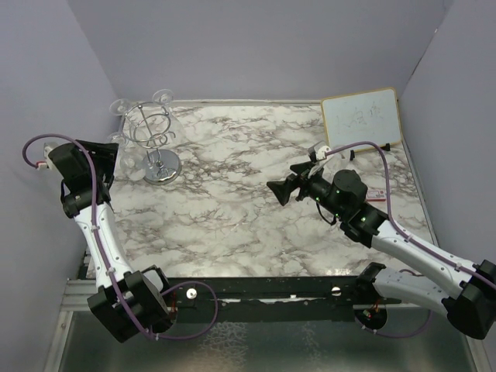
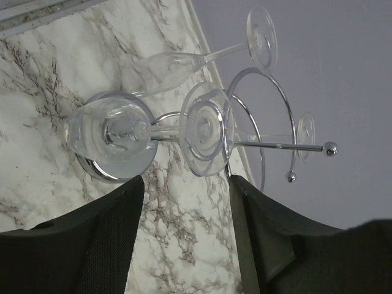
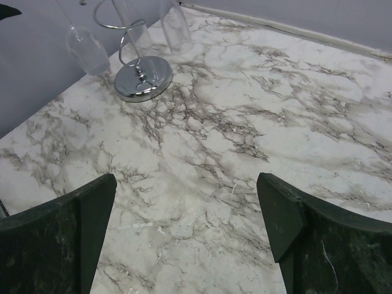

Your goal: Take the wine glass off the wine glass rack

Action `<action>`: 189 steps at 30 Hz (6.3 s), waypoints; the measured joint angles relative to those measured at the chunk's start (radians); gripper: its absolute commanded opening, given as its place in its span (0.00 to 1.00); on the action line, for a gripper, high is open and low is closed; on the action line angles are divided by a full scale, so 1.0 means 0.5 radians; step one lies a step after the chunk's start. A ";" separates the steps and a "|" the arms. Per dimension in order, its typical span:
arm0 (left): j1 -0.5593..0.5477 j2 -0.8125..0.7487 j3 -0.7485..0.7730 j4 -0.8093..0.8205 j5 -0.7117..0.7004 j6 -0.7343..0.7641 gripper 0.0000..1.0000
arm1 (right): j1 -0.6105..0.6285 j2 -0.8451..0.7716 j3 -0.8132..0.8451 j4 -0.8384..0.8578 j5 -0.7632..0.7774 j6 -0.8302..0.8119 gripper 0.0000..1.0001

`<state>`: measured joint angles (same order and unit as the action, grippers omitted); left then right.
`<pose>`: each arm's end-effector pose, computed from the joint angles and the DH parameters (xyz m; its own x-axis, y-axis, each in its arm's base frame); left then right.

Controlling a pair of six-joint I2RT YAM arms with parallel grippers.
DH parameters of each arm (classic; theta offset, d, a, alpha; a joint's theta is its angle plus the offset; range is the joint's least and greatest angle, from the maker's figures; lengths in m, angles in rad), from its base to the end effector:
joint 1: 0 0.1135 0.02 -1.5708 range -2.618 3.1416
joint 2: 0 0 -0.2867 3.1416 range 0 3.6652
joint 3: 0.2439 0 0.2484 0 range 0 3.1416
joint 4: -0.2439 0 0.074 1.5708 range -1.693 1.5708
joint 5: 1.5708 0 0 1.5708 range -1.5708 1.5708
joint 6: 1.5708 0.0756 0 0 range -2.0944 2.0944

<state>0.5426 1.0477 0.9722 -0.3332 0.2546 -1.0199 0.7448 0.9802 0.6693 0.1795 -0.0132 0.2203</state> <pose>0.2297 0.1162 0.3450 0.0790 -0.9153 -0.3951 -0.4480 0.3214 -0.8343 0.1879 0.1746 0.3154 -0.2442 0.0721 -0.9670 -0.6497 0.7281 0.2183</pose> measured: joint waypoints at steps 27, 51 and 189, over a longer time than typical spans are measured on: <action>0.002 0.148 -0.053 0.294 0.021 -0.103 0.33 | 0.005 0.003 0.000 0.001 0.018 -0.035 1.00; 0.002 0.208 -0.053 0.381 0.038 -0.121 0.15 | 0.005 0.014 0.000 0.002 0.018 -0.049 1.00; -2.504 0.030 0.482 0.323 -0.450 1.880 0.00 | 0.005 0.180 0.934 -0.588 0.734 0.020 1.00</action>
<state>-0.7094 1.0626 1.2133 -0.1719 0.0296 -0.0799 0.7471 1.0702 1.1362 -0.1146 0.3538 0.2302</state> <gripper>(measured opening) 0.055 0.996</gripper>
